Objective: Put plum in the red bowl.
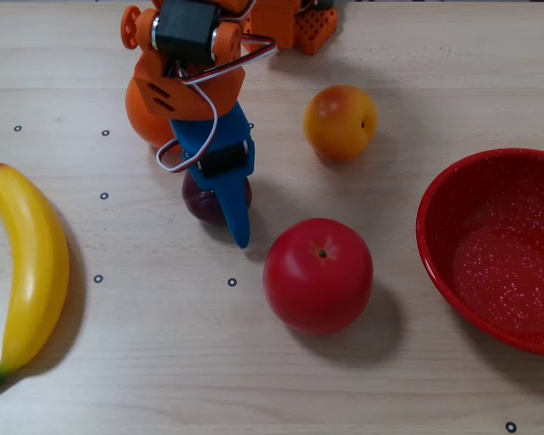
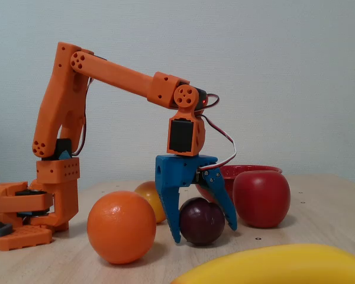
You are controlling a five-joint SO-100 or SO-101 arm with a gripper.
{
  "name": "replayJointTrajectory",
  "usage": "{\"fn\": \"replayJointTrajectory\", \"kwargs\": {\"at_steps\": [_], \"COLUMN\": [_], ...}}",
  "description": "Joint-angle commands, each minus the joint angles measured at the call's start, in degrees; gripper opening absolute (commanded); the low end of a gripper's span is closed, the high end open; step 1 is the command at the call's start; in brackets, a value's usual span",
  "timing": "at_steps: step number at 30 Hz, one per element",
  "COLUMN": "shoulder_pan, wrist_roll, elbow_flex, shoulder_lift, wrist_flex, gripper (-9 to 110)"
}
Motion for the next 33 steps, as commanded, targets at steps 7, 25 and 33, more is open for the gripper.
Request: {"fn": "replayJointTrajectory", "kwargs": {"at_steps": [7,25,33], "shoulder_pan": [-0.62,-0.53,0.18], "wrist_roll": [-0.79,-2.37,-2.55], "elbow_flex": [-3.87,-3.43,-5.89], "shoulder_lift": [3.34,3.25,4.75], "wrist_flex": [-1.05,-0.97,0.00], "gripper": [35,0,0]}}
